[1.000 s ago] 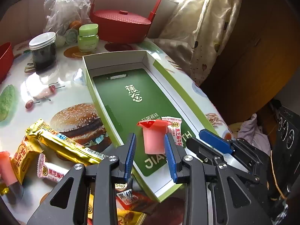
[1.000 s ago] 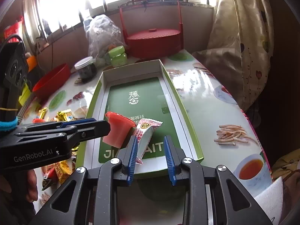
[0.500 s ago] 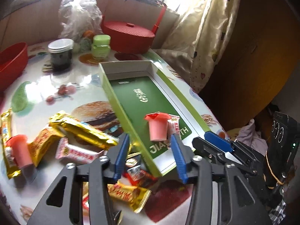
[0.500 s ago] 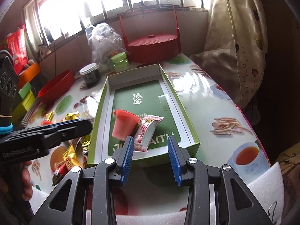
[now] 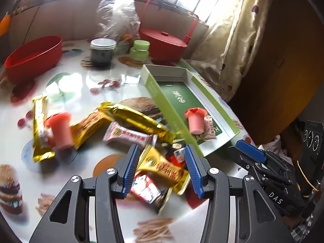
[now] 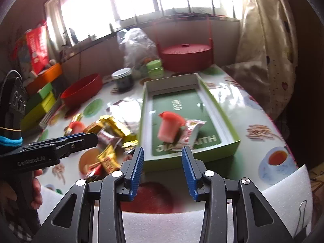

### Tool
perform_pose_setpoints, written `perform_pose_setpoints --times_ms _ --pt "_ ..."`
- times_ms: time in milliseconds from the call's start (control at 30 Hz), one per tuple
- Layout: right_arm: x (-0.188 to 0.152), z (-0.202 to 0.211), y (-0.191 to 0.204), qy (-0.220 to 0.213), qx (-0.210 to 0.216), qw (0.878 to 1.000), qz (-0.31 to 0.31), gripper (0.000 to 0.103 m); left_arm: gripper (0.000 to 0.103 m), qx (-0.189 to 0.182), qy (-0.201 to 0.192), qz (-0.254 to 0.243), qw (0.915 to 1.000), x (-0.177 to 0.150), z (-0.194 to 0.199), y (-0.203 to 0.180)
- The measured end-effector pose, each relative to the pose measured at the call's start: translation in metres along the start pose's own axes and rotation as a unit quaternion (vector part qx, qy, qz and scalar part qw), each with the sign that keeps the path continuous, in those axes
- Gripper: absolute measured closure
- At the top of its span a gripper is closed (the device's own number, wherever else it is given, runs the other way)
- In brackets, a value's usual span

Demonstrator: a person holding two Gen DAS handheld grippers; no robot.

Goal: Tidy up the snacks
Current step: 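Withdraw both open tools from the box back toward the snack pile, then grasp the yellow peanut candy with the right tool while the left tool approaches a red candy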

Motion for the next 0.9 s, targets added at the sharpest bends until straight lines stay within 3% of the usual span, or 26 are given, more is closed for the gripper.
perform_pose_setpoints --times_ms 433,733,900 --pt "-0.021 -0.021 0.051 0.039 0.013 0.996 0.082 0.065 0.055 0.019 0.003 0.036 0.9992 -0.032 0.016 0.031" --pt "-0.030 -0.049 0.086 0.066 -0.009 0.985 0.160 0.065 0.055 0.022 0.003 0.058 0.9981 -0.047 0.024 0.049" --pt "-0.032 -0.065 0.091 0.085 -0.007 0.983 0.164 0.065 0.055 0.024 0.002 0.067 0.9974 -0.052 0.027 0.058"
Point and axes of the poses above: each gripper's, at about its wrist camera, not at the fingertips, and z roughly against the way its jaws point, y to its left, x to its top, the point moved 1 cm from there along -z, roughly the way its jaws point, and after that the axes turned 10 degrees about -z, right-handed, at the moved point
